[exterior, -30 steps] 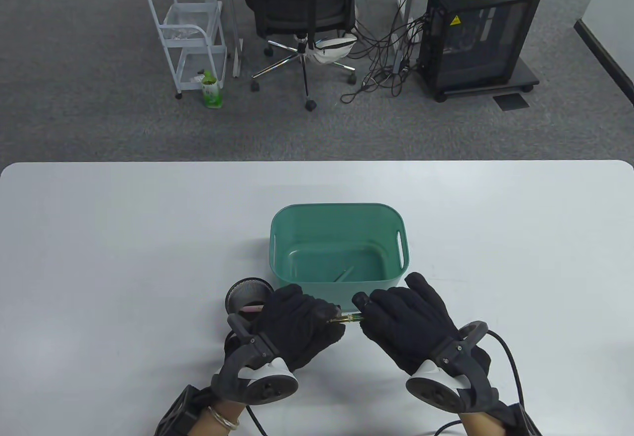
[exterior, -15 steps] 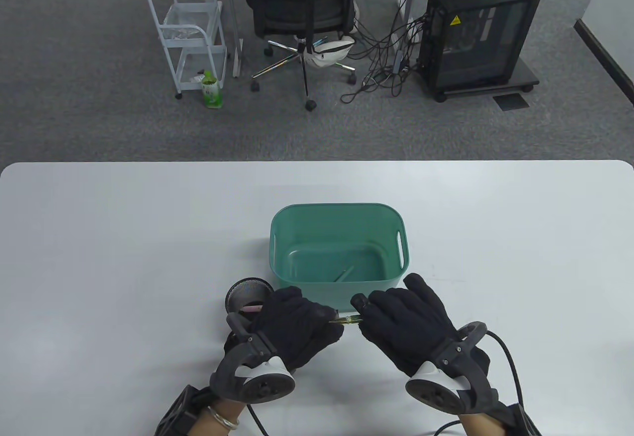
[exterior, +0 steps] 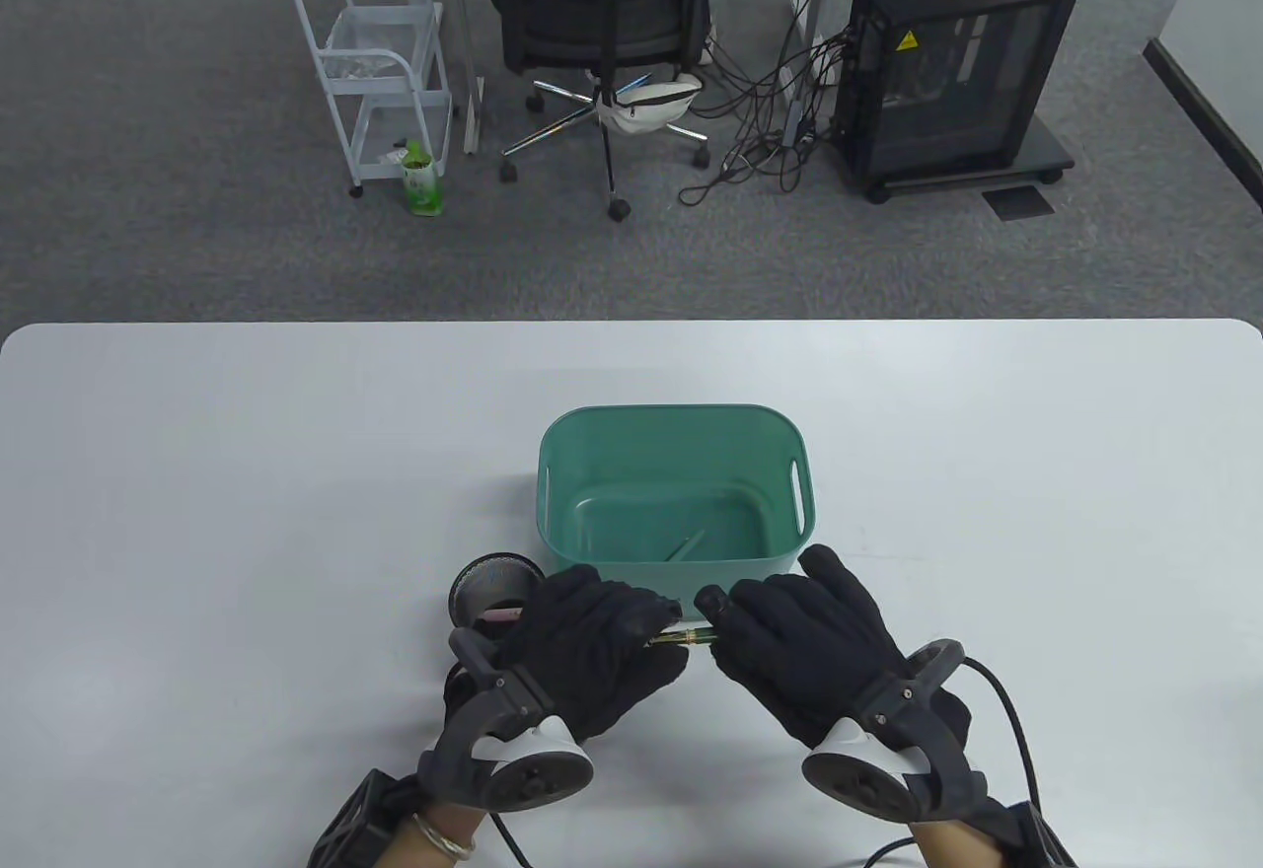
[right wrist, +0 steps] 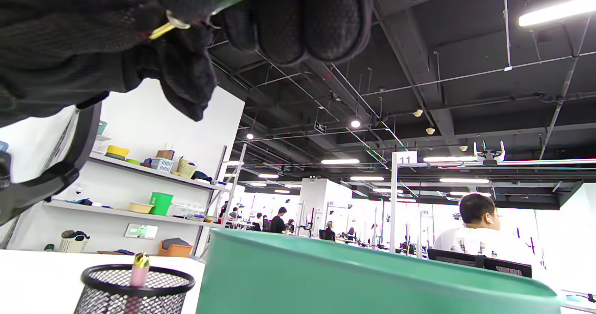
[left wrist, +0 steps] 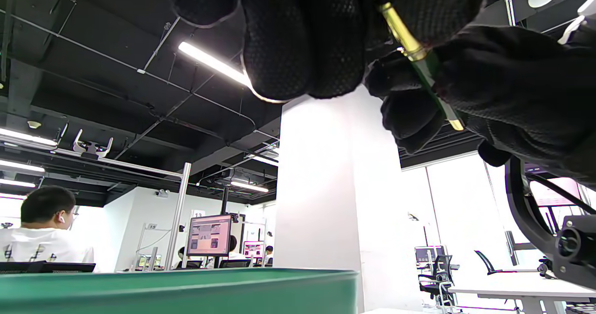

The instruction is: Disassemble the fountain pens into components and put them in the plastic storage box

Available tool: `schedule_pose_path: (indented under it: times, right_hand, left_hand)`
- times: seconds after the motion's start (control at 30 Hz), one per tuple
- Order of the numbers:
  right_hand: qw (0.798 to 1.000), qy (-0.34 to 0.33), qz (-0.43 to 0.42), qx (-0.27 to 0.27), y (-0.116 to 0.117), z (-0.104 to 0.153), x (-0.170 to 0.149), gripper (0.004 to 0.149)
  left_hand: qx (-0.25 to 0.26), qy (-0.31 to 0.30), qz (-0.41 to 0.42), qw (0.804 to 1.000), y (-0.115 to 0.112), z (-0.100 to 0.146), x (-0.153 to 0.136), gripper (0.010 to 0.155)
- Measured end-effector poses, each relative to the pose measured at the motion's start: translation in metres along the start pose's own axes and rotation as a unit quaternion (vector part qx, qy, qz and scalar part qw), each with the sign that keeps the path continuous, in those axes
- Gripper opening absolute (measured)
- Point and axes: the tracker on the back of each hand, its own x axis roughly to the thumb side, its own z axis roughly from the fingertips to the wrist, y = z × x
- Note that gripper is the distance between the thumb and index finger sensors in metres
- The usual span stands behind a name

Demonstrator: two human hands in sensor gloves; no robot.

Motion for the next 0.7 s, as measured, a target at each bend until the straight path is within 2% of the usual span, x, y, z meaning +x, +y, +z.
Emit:
schedule_pose_path:
  times: [0.7]
  right_hand:
    - [1.000,-0.003,-0.002,0.000,0.0004,-0.0002,0.0003,0.045]
  left_hand:
    - [-0.002,-0.001,0.017,1.000,-0.0030,-0.0015,-0.0024,0.051]
